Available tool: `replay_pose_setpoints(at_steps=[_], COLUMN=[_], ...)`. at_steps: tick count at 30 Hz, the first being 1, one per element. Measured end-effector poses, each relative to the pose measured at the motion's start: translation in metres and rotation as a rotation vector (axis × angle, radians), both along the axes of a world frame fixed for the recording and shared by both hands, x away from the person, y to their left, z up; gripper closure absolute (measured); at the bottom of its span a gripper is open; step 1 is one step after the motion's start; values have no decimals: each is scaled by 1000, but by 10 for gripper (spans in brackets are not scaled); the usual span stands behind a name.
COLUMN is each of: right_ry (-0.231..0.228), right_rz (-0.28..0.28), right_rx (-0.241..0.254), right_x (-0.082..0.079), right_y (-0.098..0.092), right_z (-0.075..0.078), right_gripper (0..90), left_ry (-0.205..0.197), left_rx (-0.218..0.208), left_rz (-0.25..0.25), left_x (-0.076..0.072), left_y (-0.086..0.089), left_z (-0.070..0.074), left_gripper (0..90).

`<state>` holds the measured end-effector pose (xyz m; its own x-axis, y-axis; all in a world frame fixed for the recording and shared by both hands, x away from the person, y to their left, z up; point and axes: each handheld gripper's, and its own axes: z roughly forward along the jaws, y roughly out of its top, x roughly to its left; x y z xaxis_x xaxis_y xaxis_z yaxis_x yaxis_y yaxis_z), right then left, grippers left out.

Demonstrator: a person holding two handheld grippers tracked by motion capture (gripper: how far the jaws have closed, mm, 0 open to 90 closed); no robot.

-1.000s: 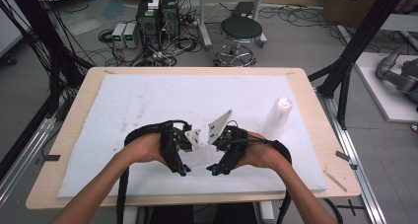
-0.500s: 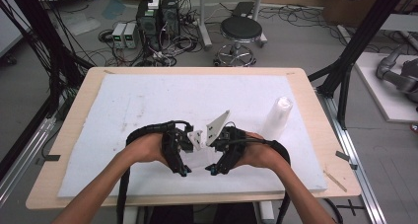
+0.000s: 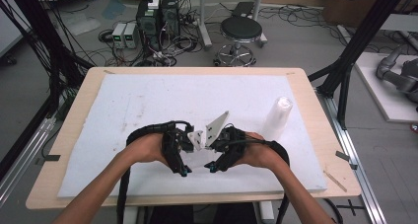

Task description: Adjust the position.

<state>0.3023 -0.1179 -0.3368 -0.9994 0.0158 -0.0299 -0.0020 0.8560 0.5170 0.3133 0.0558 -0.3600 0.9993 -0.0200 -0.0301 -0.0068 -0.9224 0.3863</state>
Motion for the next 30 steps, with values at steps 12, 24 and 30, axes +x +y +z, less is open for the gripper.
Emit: replay_pose_setpoints(at_steps=[12, 24, 30], right_ry=[2, 2, -1], right_rz=[-4, -9, -26], right_rx=[9, 12, 64], right_x=[0, 1, -1], right_y=[-3, -4, -13], right_z=[0, -1, -1], right_gripper=[424, 425, 424], left_ry=[24, 25, 34], left_rx=[-58, -88, -292], left_rz=[25, 27, 27], left_x=[4, 5, 3], left_y=[5, 7, 22], left_z=[-5, -3, -8], left_gripper=[160, 127, 116])
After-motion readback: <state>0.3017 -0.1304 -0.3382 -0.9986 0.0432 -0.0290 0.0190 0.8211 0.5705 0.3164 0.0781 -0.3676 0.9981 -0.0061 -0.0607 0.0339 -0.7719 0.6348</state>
